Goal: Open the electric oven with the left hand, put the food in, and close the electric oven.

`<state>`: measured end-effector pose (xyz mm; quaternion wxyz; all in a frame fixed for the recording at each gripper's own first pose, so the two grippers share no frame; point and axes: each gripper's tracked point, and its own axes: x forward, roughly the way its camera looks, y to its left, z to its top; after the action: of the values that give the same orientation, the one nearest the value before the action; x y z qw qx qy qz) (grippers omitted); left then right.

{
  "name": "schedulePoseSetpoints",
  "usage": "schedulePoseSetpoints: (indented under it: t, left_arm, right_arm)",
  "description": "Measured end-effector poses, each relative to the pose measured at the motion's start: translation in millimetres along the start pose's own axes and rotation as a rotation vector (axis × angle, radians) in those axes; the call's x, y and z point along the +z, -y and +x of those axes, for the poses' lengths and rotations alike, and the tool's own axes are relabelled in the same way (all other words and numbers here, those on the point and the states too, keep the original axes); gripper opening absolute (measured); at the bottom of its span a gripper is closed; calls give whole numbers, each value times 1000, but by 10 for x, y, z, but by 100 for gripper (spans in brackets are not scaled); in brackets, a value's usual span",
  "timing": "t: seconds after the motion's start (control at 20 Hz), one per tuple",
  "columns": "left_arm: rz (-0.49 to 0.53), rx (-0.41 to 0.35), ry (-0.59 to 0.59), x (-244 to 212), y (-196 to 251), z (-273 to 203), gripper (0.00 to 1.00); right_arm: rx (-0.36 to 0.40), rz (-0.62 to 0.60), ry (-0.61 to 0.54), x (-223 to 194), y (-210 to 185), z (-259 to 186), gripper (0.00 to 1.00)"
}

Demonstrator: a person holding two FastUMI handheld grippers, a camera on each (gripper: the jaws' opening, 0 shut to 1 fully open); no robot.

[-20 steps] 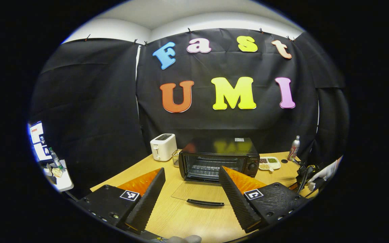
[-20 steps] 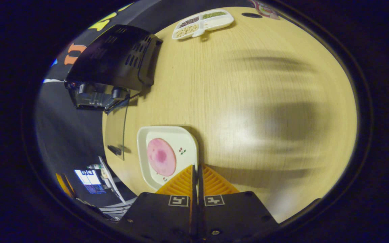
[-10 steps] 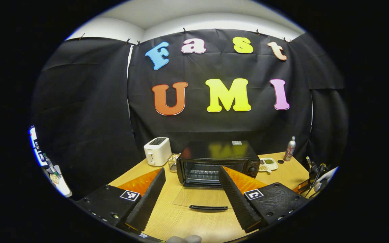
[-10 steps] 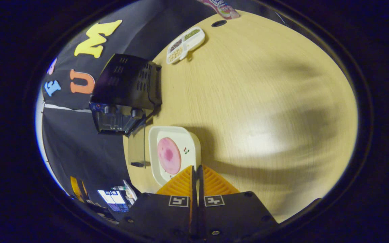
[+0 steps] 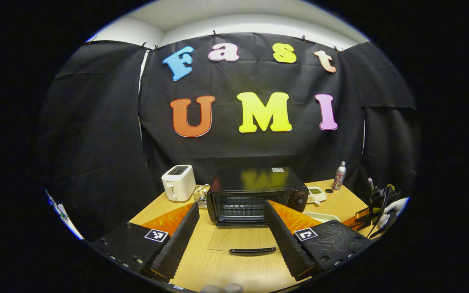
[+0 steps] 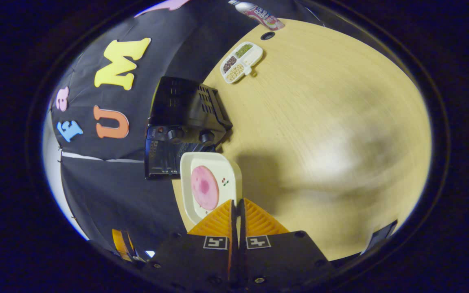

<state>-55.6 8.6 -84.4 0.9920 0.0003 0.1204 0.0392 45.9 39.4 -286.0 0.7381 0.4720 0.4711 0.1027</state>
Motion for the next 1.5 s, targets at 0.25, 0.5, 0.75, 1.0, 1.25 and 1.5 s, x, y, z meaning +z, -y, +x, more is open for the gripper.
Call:
schedulePoseSetpoints:
  t: [0.25, 0.5, 0.75, 1.0, 1.25, 1.5]
  left_arm:
    - [46, -60, 7, 106, -117, 20, 97]
    - [50, -79, 13, 218, -241, 21, 97]
    - [76, -81, -5, 211, -364, 45, 97]
    - [117, -81, -29, 153, -456, 127, 97]
    - [118, -93, -51, 86, -447, 198, 96]
    - [121, -93, -62, 60, -437, 319, 97]
  right_arm:
    - [32, 82, 79, -329, -445, 406, 4]
    - [45, 182, 185, -533, -721, 904, 0]
    - [91, 286, 284, -531, -1084, 1354, 4]
    - [78, 326, 329, -425, -1322, 1681, 4]
    - [109, 420, 384, -80, -1403, 1973, 4]
    - [120, 418, 450, 196, -1450, 2151, 4]
